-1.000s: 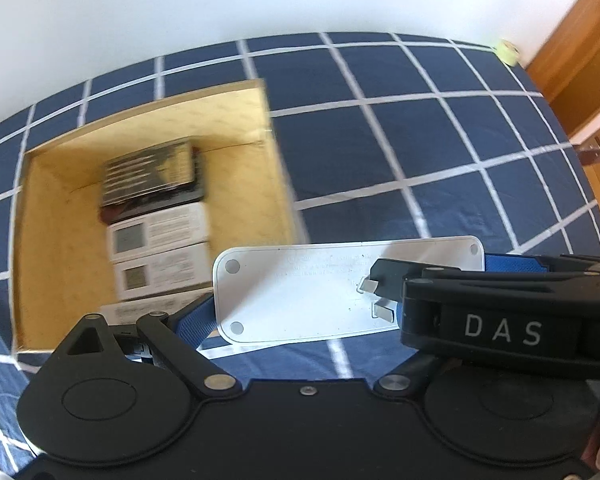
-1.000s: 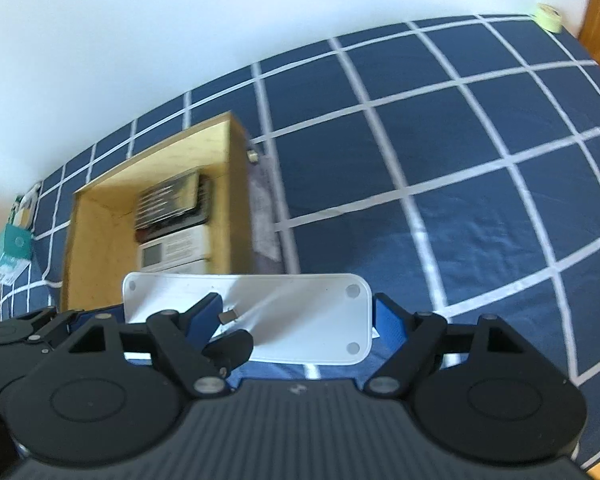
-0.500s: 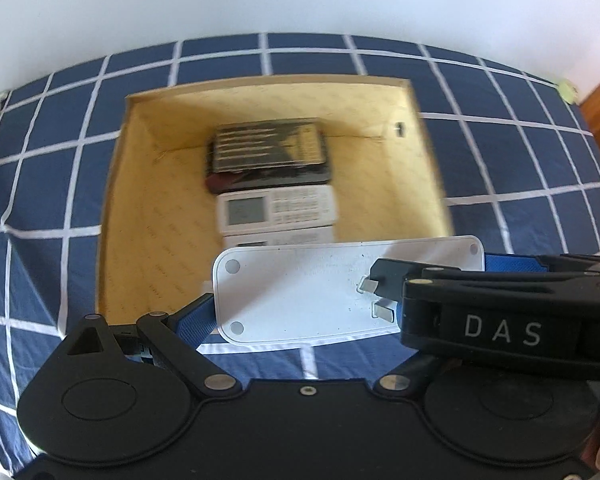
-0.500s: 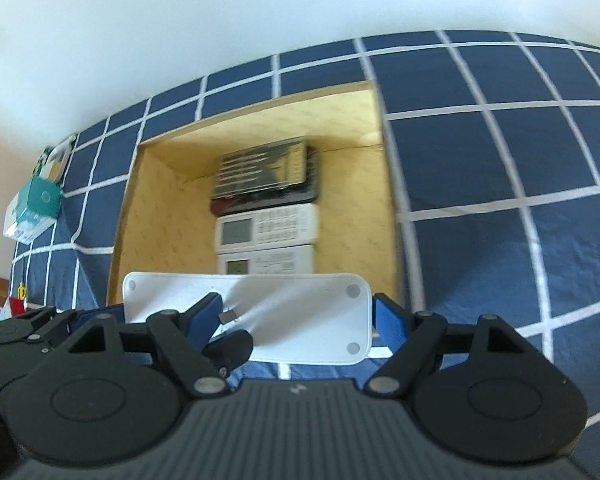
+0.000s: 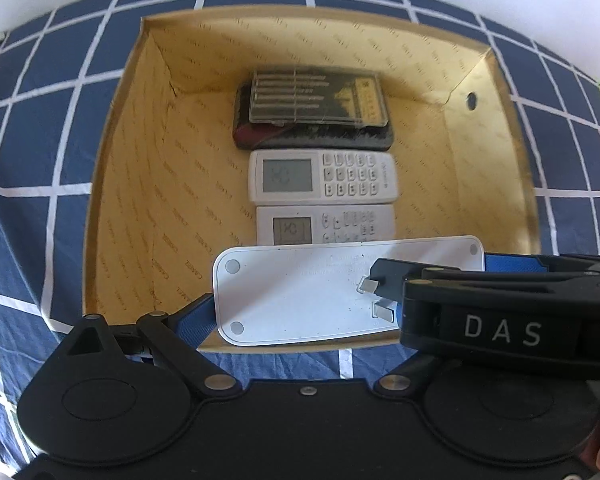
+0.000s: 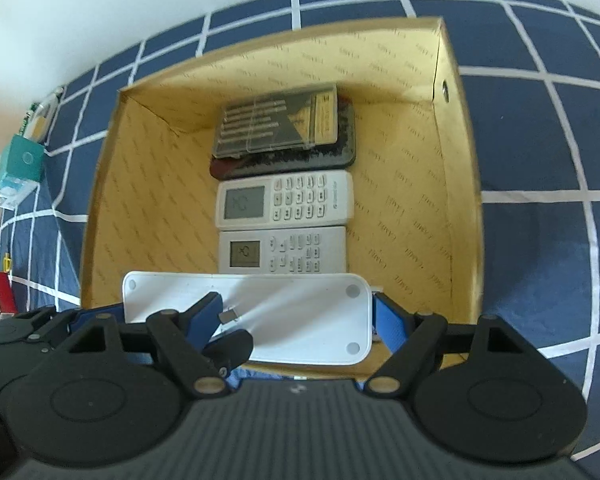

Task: Organize objects
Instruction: 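Lower the power strip into the shoebox beside the AC remotes, open right gripper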

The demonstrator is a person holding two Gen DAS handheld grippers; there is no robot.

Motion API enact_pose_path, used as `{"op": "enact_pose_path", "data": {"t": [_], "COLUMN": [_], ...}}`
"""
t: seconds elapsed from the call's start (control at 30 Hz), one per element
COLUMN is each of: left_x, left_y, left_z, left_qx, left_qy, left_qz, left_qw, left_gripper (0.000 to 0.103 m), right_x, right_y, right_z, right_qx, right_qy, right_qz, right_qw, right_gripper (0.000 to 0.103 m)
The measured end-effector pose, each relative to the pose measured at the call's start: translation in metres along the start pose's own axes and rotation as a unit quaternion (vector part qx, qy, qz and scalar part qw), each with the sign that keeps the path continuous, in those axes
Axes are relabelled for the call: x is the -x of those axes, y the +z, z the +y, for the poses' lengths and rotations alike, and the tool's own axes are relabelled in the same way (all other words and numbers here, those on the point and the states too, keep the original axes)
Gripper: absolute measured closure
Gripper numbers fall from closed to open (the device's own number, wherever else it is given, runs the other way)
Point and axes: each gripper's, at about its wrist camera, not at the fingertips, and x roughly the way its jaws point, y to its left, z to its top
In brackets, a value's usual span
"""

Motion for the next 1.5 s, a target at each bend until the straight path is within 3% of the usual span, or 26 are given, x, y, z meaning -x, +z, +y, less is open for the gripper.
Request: {"op": "enact_pose_path", "data": {"t": [0.57,0.93,1.23,1.5], "left_x": [-0.035,-0.044,-0.04,-0.015], "left_y": [-0.003,-0.003,0.0,0.004], "left_z": [0.006,0.01,0.013,0.019], "left_qx": [-0.008,-0.01,-0.006,-0.004], "left_qy": [-0.003,-0.01,-0.013,-0.006], "left_qz": [0.045,0.052,0.047,0.023], "left_qw": [0.9989,0.9985,0.9988,0.9997], "left_gripper": [0.008,0.008,0.007,0.004], "right_x": [-0.036,-0.045,-0.042,-0.018], "right_y": [0.001,0.0,0.002,0.006], "right_z": [-0.015,-0.019,-0.025,-0.027], "right_qx": [-0.018,-0.008,-0.018,-0.011], "right_qy": [0.003,0.007,0.022,0.032], "right_qz": [0.044,0.054,0.055,0.029], "right_qw": [0.999,0.998,0.998,0.999], "right_gripper": [0.023,0.023,0.022,0.021]}}
